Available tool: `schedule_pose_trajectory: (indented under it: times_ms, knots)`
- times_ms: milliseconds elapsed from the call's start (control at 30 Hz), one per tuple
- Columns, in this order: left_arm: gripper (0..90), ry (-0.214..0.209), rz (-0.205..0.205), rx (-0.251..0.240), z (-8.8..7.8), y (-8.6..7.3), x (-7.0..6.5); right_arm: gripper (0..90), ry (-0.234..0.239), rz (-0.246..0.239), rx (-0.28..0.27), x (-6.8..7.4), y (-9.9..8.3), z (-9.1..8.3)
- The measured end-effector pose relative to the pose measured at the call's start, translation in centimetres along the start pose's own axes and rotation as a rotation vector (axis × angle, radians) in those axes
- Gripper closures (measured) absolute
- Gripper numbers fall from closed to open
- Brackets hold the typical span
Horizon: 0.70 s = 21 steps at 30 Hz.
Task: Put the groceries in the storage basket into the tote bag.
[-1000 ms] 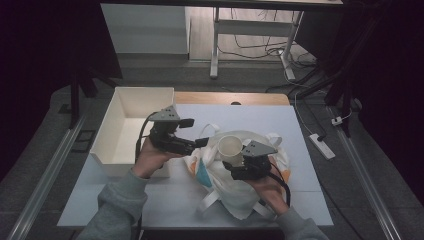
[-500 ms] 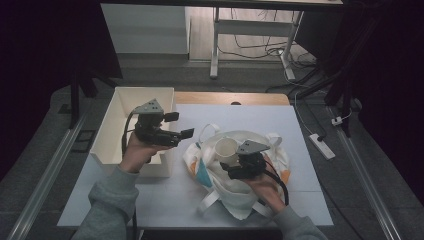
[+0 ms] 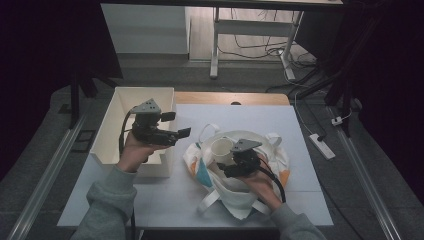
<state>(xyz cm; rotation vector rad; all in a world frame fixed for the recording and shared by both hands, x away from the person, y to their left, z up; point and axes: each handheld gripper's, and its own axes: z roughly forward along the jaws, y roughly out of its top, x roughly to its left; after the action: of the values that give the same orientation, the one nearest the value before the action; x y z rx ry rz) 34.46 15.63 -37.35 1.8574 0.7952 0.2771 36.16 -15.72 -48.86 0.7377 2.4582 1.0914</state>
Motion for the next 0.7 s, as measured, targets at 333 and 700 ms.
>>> schedule_pose_trajectory:
  times_ms: [333, 700]
  knots:
    - [15.6, 0.005, -0.003, 0.008, 0.15, -0.13, 0.12, 22.8, -0.004, 0.014, 0.025, -0.18, -0.76, -0.3]
    - [15.6, 0.004, 0.0, 0.018, 0.33, -0.25, 0.01, 22.7, -0.043, -0.017, 0.064, -0.33, -0.98, -0.58]
